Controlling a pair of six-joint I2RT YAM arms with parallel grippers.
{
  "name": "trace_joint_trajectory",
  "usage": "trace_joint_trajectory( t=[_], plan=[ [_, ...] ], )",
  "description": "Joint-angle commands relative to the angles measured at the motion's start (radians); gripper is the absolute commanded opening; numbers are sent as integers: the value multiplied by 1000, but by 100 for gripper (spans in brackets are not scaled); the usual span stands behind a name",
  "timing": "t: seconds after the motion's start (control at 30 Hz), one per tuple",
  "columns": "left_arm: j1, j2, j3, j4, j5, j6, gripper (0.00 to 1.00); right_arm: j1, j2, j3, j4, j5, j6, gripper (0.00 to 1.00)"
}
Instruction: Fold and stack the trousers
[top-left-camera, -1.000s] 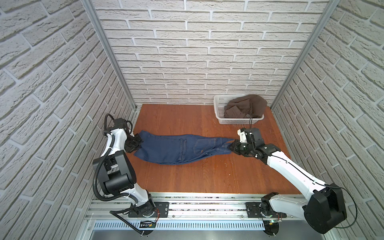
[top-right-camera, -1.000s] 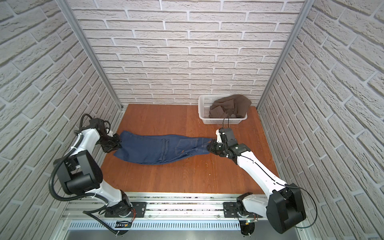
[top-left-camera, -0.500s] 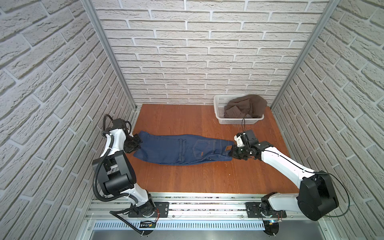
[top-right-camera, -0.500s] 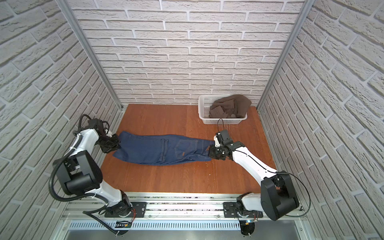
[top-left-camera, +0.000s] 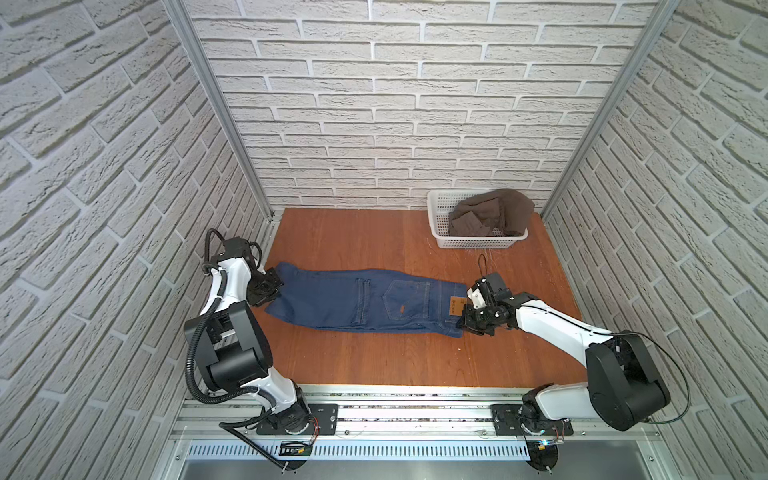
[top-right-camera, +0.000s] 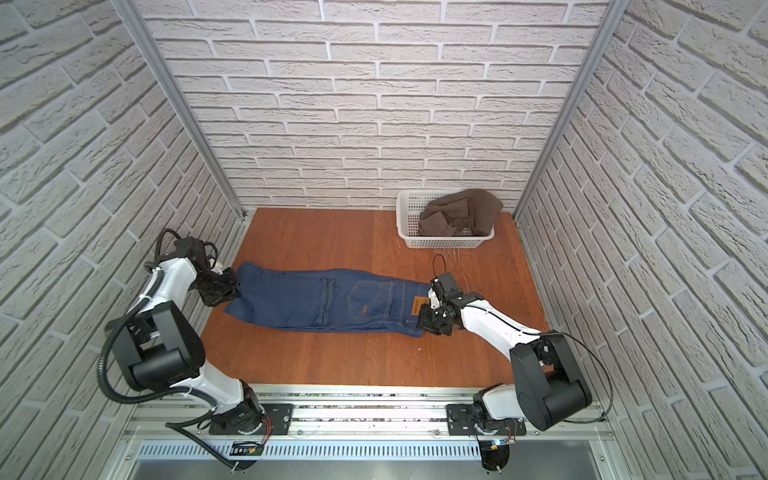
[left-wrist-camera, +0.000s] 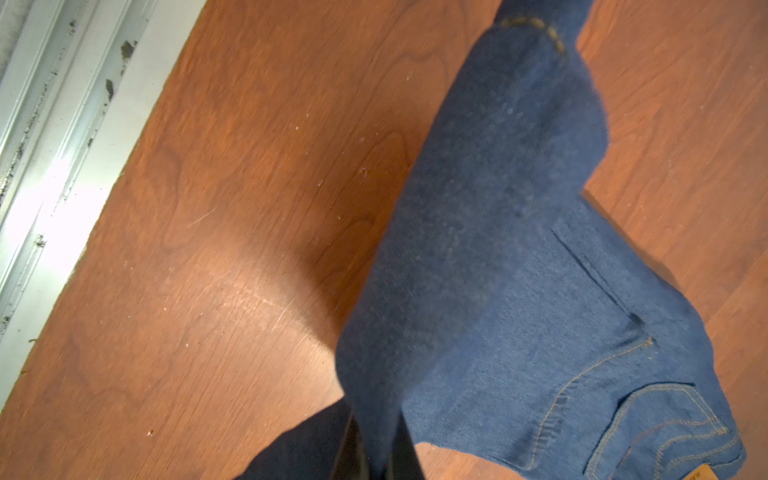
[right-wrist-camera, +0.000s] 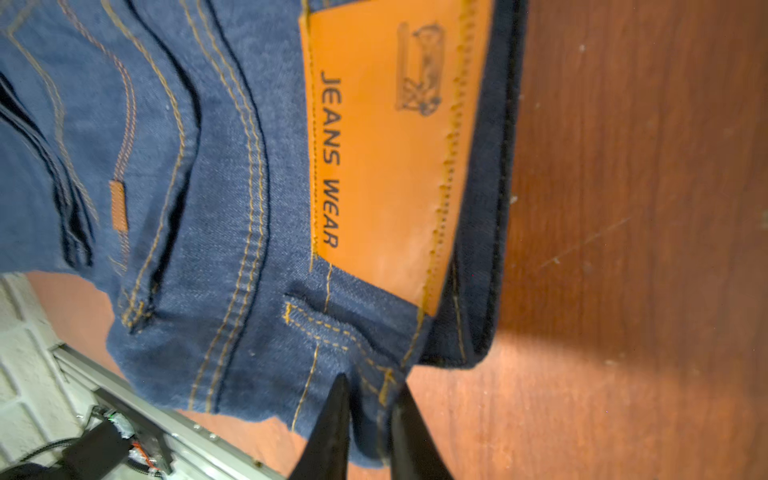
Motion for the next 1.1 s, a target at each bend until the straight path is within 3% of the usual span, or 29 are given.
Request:
trace_joint_trajectory(
  t=[0.0,0.37,0.53,0.87,0.93,1.0,1.07],
  plan=[
    [12,-38,20,-14,-13,13,0,6,-18,37,13,-6,-7,6],
    [22,-50,10,-11,-23,16,0,8,-138,230,-169,180,-224,6],
    [22,-53,1,-6,-20,15,0,8,-89,173,-110,246,-295,6],
    [33,-64,3,-14,-18,19,0,8,32,31,17,277,-272,5],
    [34,-67,5,-16,-17,19,0,6,28,23,7,262,-261,13],
    [35,-70,4,-16,-17,19,0,6,8,32,-13,246,-250,33],
    [35,-70,5,-14,-15,19,0,5,-14,47,-25,244,-239,44]
  ],
)
